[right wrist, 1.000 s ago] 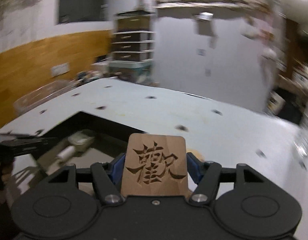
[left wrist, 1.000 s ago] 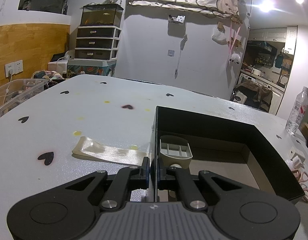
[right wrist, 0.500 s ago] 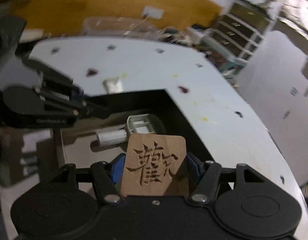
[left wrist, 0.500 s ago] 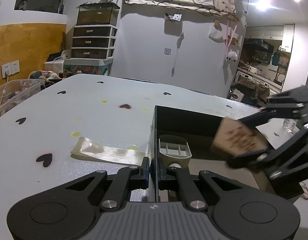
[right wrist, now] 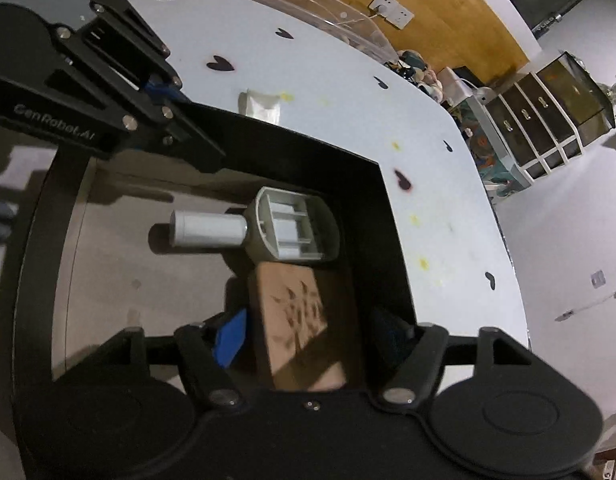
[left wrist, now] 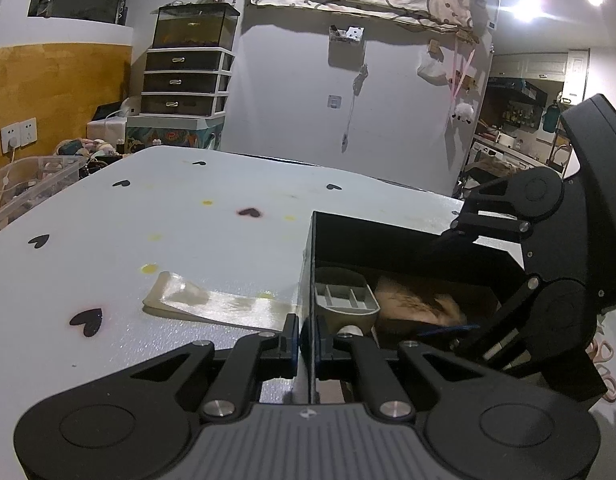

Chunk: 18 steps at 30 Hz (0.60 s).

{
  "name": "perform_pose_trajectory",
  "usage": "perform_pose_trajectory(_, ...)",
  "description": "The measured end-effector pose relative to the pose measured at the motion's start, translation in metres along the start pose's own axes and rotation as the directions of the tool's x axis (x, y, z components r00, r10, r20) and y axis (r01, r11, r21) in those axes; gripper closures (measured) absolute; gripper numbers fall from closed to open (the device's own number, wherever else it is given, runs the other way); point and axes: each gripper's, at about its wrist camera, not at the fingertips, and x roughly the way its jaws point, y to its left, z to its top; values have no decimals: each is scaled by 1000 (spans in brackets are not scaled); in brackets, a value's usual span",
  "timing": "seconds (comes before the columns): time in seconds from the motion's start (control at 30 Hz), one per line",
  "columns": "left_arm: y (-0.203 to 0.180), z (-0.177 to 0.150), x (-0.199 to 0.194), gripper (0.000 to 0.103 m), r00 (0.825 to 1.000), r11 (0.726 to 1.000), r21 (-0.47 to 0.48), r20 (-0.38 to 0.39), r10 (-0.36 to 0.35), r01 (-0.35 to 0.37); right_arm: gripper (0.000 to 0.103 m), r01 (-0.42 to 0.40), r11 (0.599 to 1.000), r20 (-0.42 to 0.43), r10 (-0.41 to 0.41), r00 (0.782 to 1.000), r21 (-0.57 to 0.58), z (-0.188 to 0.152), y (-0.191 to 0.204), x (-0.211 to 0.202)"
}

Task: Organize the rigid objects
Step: 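Carry the wooden tile into the black box and open the right gripper, then withdraw the right gripper from the box and move it to the pink clip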

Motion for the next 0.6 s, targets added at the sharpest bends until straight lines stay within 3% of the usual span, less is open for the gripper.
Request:
perform_pose_trajectory(0.23, 1, -1, 1, 96, 1000, 1000, 0, -2, 1, -1, 27, 20, 995, -2, -20, 1000, 94, -3, -8, -14)
perform_pose_trajectory(0.6, 2, -1, 3, 96, 1000, 1000, -4, -7, 2, -2, 26, -43, 951, 46, 30, 998, 308, -9, -20, -40)
